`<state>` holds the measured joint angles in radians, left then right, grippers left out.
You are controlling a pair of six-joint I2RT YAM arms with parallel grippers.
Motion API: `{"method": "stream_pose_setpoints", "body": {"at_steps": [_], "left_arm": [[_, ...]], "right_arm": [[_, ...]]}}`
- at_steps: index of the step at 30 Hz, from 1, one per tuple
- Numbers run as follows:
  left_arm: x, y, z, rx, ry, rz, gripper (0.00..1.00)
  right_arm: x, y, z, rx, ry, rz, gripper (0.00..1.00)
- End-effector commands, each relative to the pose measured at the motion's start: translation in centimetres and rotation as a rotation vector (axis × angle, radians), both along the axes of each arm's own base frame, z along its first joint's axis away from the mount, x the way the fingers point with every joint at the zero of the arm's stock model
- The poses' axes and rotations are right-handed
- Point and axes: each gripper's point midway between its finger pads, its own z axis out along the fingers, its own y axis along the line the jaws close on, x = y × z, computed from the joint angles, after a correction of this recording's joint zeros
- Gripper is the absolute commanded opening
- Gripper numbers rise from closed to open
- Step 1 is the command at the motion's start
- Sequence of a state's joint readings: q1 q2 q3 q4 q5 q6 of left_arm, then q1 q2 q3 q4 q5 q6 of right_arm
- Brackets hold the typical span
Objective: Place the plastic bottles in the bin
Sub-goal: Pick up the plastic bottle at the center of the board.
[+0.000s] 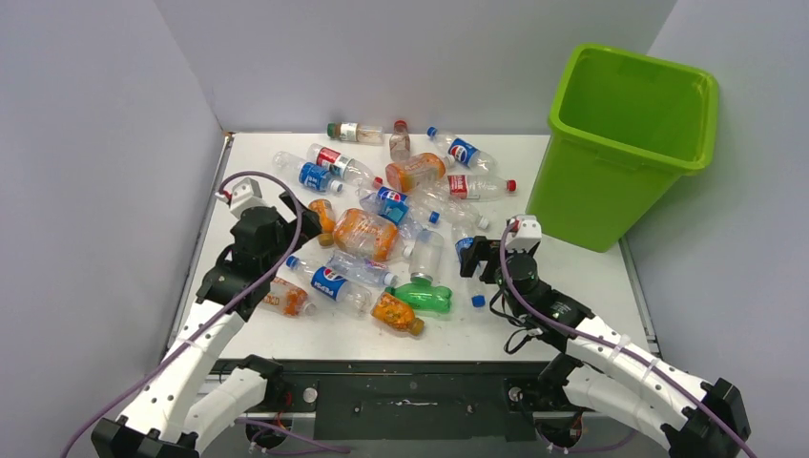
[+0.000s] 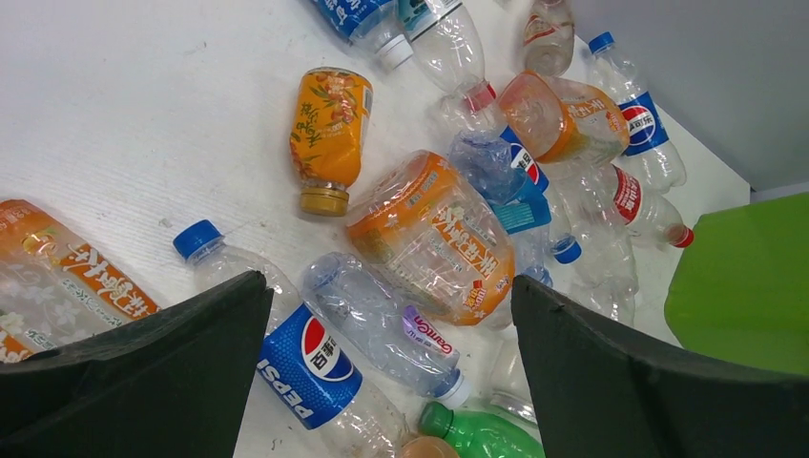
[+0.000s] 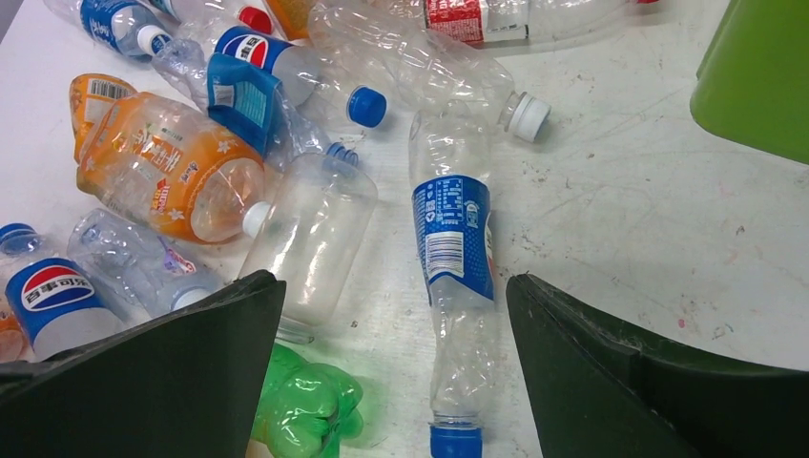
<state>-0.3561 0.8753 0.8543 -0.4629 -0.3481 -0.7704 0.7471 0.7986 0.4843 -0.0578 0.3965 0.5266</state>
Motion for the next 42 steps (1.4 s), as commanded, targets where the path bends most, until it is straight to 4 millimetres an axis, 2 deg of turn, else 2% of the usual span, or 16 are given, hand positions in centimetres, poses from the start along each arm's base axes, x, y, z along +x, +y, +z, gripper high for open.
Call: {"method": "stream_pose_setpoints", "body": {"at_steps": [1,6,9,11,14,18,19,21,24,29,35,42], "left_arm": [[-0.2,0.3,2.8,0.007,-0.126,-0.030,0.96],[-1.0,0.6,3.4,0.074,-0.202,-0.078,0.96],[-1.3,0.0,4.2,0.150,-0.230,-0.153,0.96],[-1.4,-1.0,4.7,0.186,-0.229,-0.218,0.96],[-1.2,-3.8,4.4,0.211,-0.161,-0.393,0.96],[-0.7,-5.7,2.6,0.192,-0.086,-0.484,0.96],[-0.8,-6.1,1.4,0.172,-0.074,-0.494,0.96],[-1.0,-7.1,1.0,0.114,-0.096,-0.532,0.96],[-1.3,-7.7,1.9,0.077,-0.143,-0.563,0.96],[-2.3,-7.2,2.0,0.087,-0.177,-0.563,0.96],[-2.7,-7.1,2.5,0.094,-0.221,-0.562,0.96],[-2.7,-7.3,2.5,0.090,-0.224,-0.575,0.96]], "right_arm": [[0.3,1.1,2.0,-0.019,-0.007,0.053,0.90],[0.1,2.2,0.4,-0.065,0.063,0.108,0.90],[-0.1,1.9,-0.7,-0.089,0.096,0.103,0.90],[-0.4,1.8,-1.1,-0.098,0.111,0.110,0.91],[-0.8,2.0,-1.8,-0.097,0.134,0.124,0.91],[-1.0,1.6,-4.2,-0.125,0.201,0.100,0.93],[-0.9,1.2,-4.9,-0.141,0.220,0.074,0.93],[-0.6,0.7,-6.3,-0.152,0.252,0.037,0.96],[0.1,0.3,-7.7,-0.118,0.282,0.007,0.99],[1.8,0.0,-9.4,-0.106,0.310,-0.008,0.94],[3.0,0.6,-11.1,-0.123,0.340,0.019,0.77],[2.7,0.8,-13.0,-0.140,0.392,0.036,0.52]]}}
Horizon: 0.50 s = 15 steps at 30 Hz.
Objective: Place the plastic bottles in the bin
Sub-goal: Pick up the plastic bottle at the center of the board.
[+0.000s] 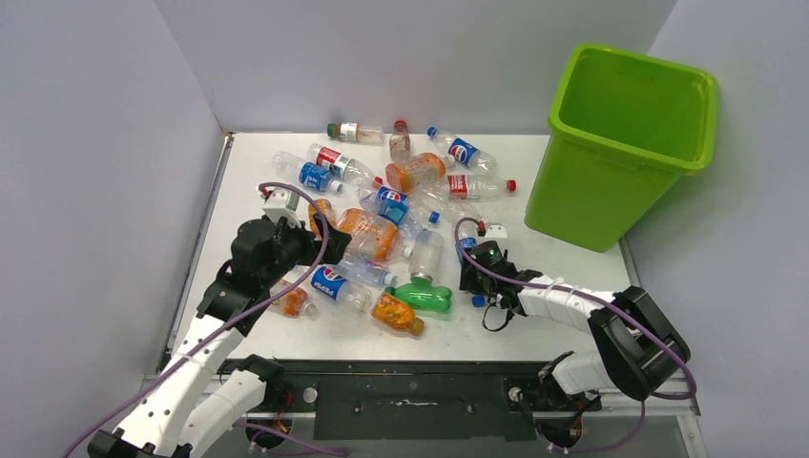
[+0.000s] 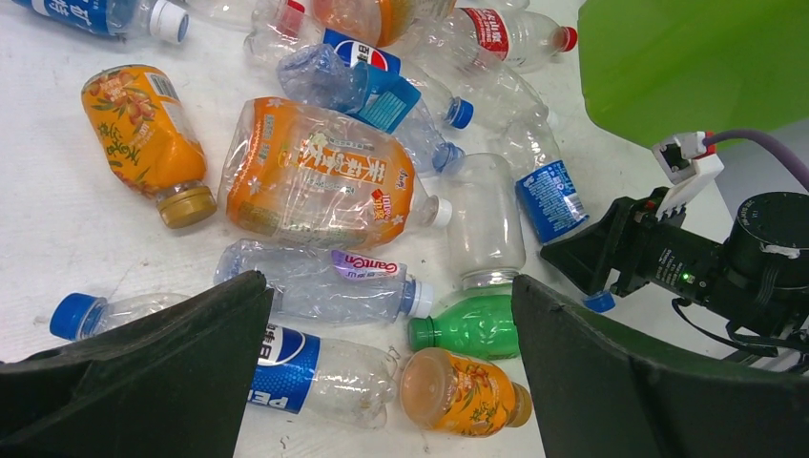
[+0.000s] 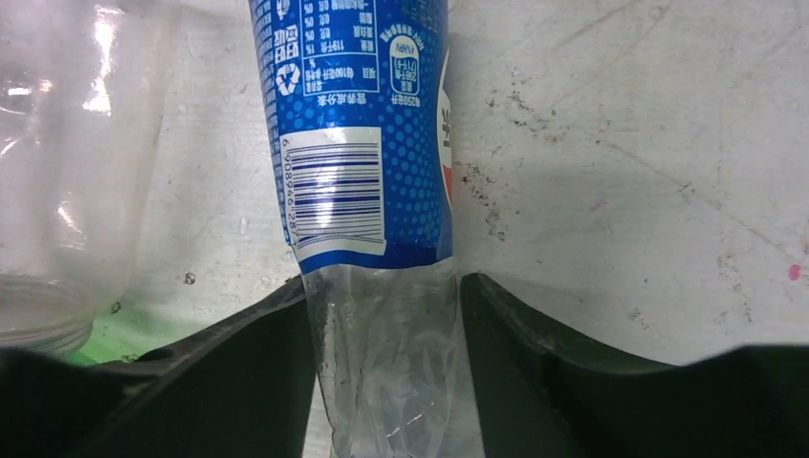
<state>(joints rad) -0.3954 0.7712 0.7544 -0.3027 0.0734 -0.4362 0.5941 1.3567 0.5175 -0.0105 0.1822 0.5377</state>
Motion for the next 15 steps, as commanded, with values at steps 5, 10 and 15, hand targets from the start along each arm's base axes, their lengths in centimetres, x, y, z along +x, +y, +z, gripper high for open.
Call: {"method": "stream_pose_setpoints", "body": {"at_steps": [5,10,15], "left_arm": [[0.5,-0.3,1.2,-0.015,-0.052,-0.006,0.96],[0.4,-0.5,1.5,-0.003,-0.046,-0.024,0.97],[0.1,-2.1,3.5,-0.027,-0.137,-0.096,0.96]], "right_arm": [[1.0,1.1,1.4,0.043,-0.045,0.025,0.27],[-0.7,2.0,5.8,0.018,-0.094,0.087,0.05],[-3.7,4.3,11.1,0.055,-0.104,0.256,0.05]]}}
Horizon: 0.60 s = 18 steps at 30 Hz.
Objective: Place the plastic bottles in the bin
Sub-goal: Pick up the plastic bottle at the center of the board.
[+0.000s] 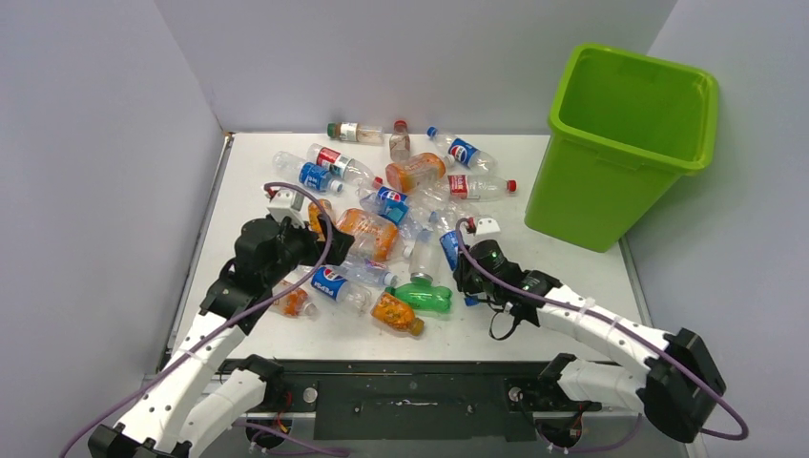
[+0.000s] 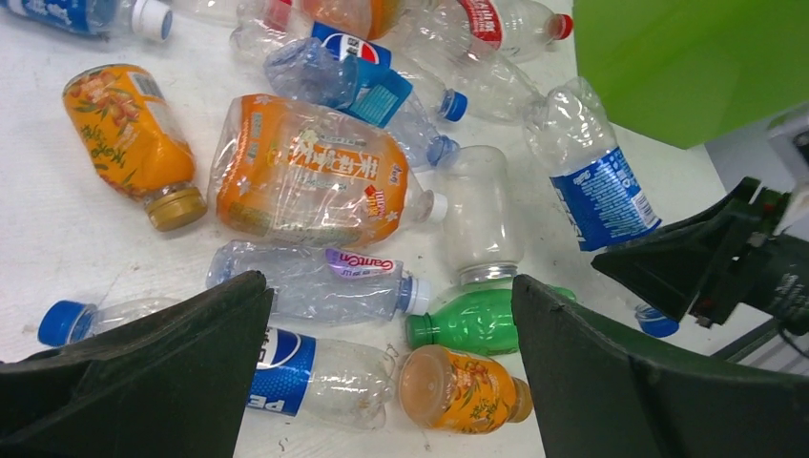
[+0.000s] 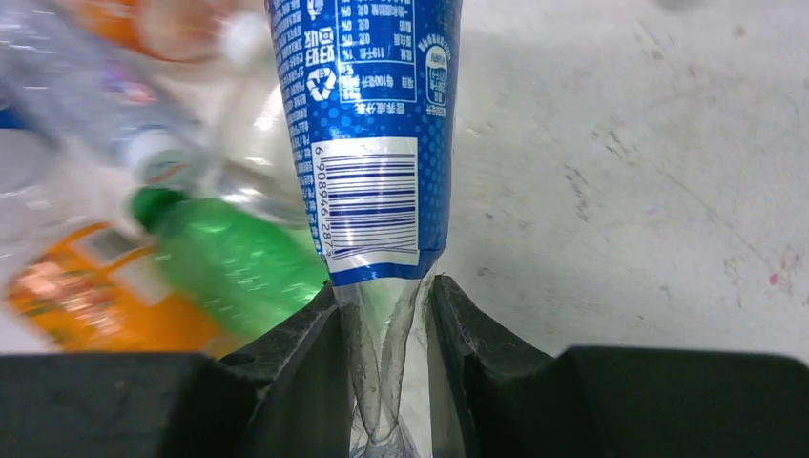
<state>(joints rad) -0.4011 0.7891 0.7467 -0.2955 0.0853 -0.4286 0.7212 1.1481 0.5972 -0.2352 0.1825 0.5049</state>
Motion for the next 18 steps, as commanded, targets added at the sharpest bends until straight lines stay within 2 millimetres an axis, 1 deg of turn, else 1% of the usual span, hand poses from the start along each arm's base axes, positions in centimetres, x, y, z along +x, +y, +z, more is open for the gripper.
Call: {"method": "stream_pose_setpoints", "body": {"at_steps": [1,4,6,7,8,9,10,12,14,18], "left_arm": [[-0.4,-2.5,5.2,-0.055,-0.200,-0.119,0.96],[-2.9,-5.3,8.2,-0.040,-0.383,-0.298,0.96],[-4.8,-6.9,9.5,0.057,-0.479,-0.432,0.96],[-5.9,-7.7,9.3,0.142,-0.504,-0.522,0.96],[-7.2,-8.2,8.5,0.231,-0.493,-0.610,0.96],[-8.1,-8.7,8.2,0.307,-0.525,-0.684,0.96],[-8.9,-9.1,7.5,0.384,-0.554,-0.753,0.96],[-9.7,-9.5,5.9,0.523,-0.620,-0.837,0.96],[-9.6,-9.5,4.2,0.667,-0.667,-0.874,0.96],[-7.6,-9.5,1.6,0.978,-0.710,-0.877,0.96]], "right_arm": [[-1.8,2.2,6.0,0.061,-0.026,0.155,0.05],[-4.2,4.1,7.5,0.123,0.043,0.305,0.05],[-5.4,4.9,8.3,0.151,0.081,0.381,0.05],[-5.9,5.1,8.7,0.159,0.094,0.410,0.05],[-6.3,5.4,9.3,0.170,0.103,0.433,0.05],[-6.9,5.7,9.7,0.180,0.110,0.467,0.05],[-7.4,6.0,10.2,0.190,0.112,0.506,0.05],[-8.2,6.5,11.2,0.203,0.115,0.560,0.05],[-8.4,6.5,11.8,0.190,0.104,0.573,0.05],[-8.4,5.9,12.4,0.155,0.091,0.560,0.05]]}}
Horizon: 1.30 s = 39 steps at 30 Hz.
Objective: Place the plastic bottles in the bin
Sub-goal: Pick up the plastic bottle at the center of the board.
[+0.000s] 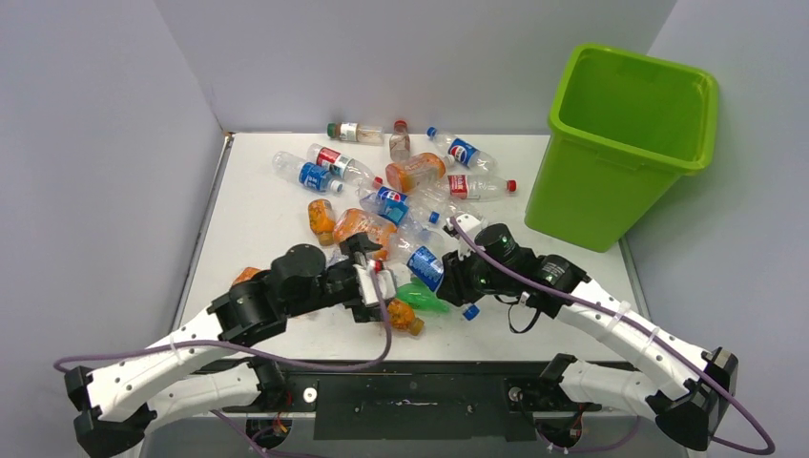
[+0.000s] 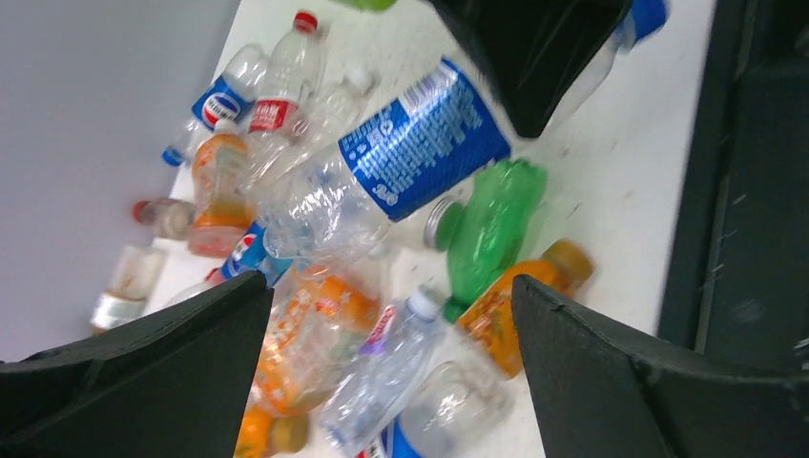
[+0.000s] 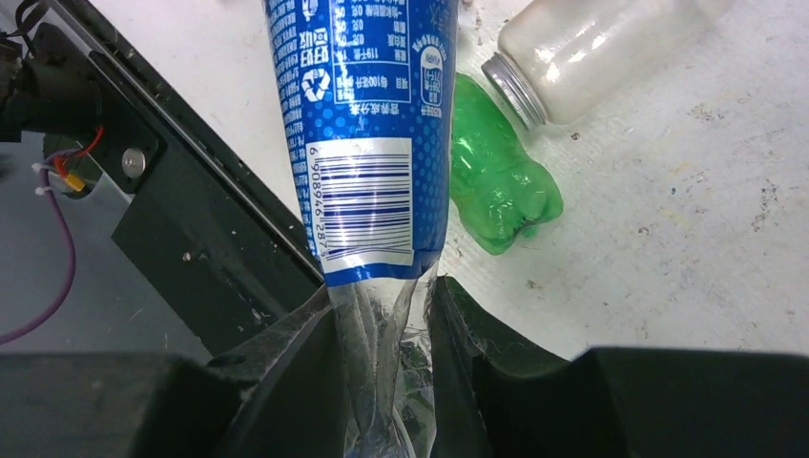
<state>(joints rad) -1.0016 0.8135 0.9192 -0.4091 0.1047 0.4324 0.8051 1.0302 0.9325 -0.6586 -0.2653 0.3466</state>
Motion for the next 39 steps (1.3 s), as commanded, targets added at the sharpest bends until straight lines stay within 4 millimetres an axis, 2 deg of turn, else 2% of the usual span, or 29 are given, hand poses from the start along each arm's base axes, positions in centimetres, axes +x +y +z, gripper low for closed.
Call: {"method": "stream_pose_setpoints", "body": {"at_steps": [1,3,8,15,23,24,28,31,32,34,36,37,38,39], "left_arm": [[3.2,1.4,-3.4,0.368,-0.297,0.039,0.96],[3.9,1.0,-2.7,0.388,-0.379,0.051,0.96],[3.9,-0.2,-0.9,0.360,-0.477,0.010,0.96],[3.2,-2.1,-1.5,0.354,-0.474,-0.074,1.00],[1.1,-3.0,-2.9,0.349,-0.357,-0.173,0.84],[1.1,-3.0,-3.1,0.355,-0.351,-0.176,0.80],[0.9,-3.0,-3.7,0.340,-0.334,-0.170,0.50],[0.6,-3.3,-3.8,0.311,-0.303,-0.173,0.45],[0.4,-3.4,-3.9,0.305,-0.291,-0.178,0.41],[0.2,-3.6,-4.1,0.293,-0.267,-0.179,0.33],[0.2,-3.8,-4.2,0.280,-0.243,-0.169,0.27],[-0.2,-4.1,-4.1,0.261,-0.222,-0.184,0.24],[-0.4,-4.2,-4.0,0.246,-0.208,-0.183,0.22],[-0.5,-4.2,-3.9,0.232,-0.196,-0.180,0.21]], "right_arm": [[-0.6,0.0,2.2,0.009,-0.029,0.048,0.05],[-1.2,0.3,2.4,0.014,-0.018,0.091,0.05],[-3.0,1.0,2.6,0.006,0.009,0.200,0.05],[-4.5,2.5,3.2,0.025,-0.001,0.292,0.05],[-4.4,3.3,4.8,0.051,-0.036,0.320,0.05],[-4.4,3.4,5.1,0.059,-0.042,0.323,0.05],[-4.4,3.6,6.0,0.077,-0.066,0.334,0.05],[-4.5,3.5,6.5,0.083,-0.078,0.340,0.06],[-4.5,3.5,6.7,0.087,-0.081,0.341,0.17],[-4.6,3.7,7.2,0.099,-0.090,0.342,0.62],[-4.3,3.6,7.9,0.114,-0.108,0.321,0.92],[-4.1,3.6,8.4,0.122,-0.123,0.308,0.99],[-3.9,3.5,8.9,0.129,-0.139,0.295,0.91],[-3.5,3.4,9.5,0.136,-0.160,0.277,0.90]]}}
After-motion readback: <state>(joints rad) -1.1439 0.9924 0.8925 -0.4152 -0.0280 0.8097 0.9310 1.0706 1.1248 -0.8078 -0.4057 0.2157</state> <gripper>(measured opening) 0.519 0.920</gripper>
